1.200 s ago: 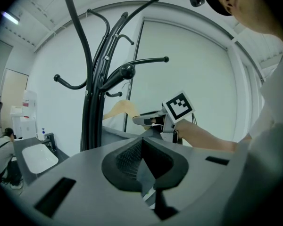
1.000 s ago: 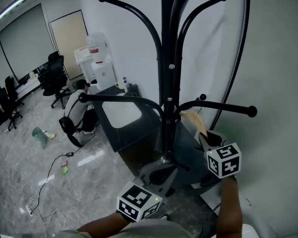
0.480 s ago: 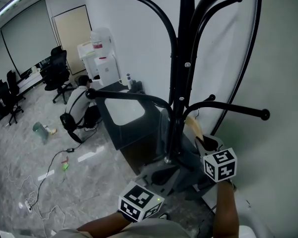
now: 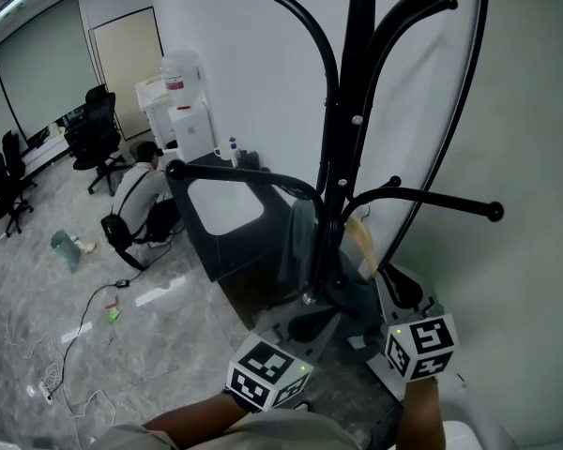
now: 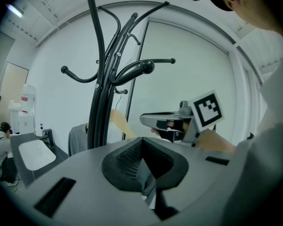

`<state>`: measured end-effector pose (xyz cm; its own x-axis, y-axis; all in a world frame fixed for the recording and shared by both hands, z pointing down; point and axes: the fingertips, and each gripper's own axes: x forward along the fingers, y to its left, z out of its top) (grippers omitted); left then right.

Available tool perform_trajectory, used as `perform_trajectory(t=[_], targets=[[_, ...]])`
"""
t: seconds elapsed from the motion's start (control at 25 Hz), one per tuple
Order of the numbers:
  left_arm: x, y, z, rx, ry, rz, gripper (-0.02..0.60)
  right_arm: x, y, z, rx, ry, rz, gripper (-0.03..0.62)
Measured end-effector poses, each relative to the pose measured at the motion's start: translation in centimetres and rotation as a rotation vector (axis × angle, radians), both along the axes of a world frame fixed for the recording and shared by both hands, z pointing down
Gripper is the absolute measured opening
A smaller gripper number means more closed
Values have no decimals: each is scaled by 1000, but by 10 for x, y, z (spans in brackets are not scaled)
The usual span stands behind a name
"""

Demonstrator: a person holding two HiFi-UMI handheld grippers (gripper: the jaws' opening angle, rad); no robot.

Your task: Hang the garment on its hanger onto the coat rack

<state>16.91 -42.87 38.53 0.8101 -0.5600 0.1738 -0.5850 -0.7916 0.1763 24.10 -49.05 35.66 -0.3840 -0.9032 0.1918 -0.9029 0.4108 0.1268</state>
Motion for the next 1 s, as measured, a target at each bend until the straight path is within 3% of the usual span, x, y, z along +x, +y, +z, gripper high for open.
perform_trajectory(t=[0.2, 0.4, 1.0], targets=[[6, 6, -4, 18, 0, 26, 5, -17, 39, 6, -50, -140, -29, 34], [13, 13, -1, 20, -7, 54, 5, -26, 61, 19, -84, -204, -33, 17], [3, 29, -5, 22, 9, 64, 5, -39, 88, 13, -76, -201, -19, 14]])
